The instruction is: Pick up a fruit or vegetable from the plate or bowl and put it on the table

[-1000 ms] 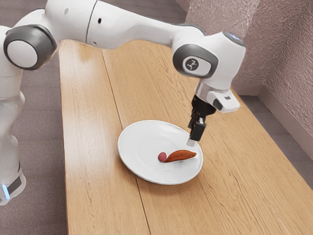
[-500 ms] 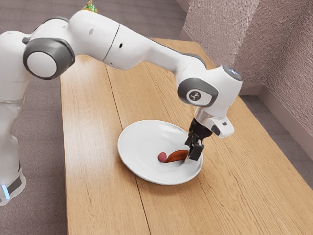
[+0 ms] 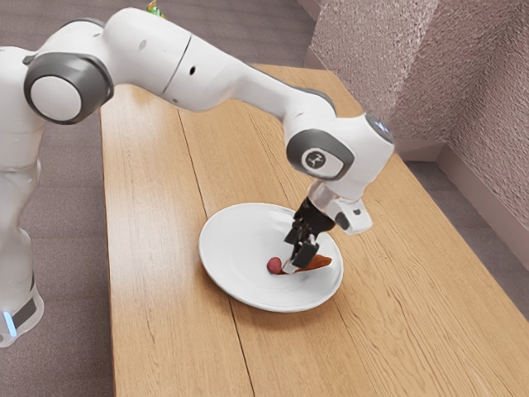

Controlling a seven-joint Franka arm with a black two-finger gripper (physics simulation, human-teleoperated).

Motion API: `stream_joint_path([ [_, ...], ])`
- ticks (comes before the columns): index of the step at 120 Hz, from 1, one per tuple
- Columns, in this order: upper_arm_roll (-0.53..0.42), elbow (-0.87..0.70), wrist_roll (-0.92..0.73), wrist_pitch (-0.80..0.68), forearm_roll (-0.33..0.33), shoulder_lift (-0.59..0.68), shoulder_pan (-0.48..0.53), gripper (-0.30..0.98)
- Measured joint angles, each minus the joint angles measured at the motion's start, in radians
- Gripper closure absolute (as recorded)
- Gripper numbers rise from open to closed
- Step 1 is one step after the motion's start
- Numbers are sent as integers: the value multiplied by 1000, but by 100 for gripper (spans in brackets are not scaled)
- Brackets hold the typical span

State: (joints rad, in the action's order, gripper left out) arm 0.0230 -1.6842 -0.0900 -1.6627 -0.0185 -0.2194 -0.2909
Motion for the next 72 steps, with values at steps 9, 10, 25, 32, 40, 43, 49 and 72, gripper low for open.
stream_joint_path([
  [9,0,-10,0,-17,0,-7,4,0],
  [10,0,-10,0,-19,0,-8,5,0],
  [25,0,-16,0,-52,-1,-22,6,0],
  [32,-1,-16,0,-67,-2,-23,6,0],
  [40,-1,-16,0,-80,-3,-26,5,1],
  [43,0,-16,1,-85,-3,-28,5,2],
  [49,-1,-16,1,-93,-4,-32,6,4],
  [72,-1,-16,7,-108,-2,-34,7,5],
])
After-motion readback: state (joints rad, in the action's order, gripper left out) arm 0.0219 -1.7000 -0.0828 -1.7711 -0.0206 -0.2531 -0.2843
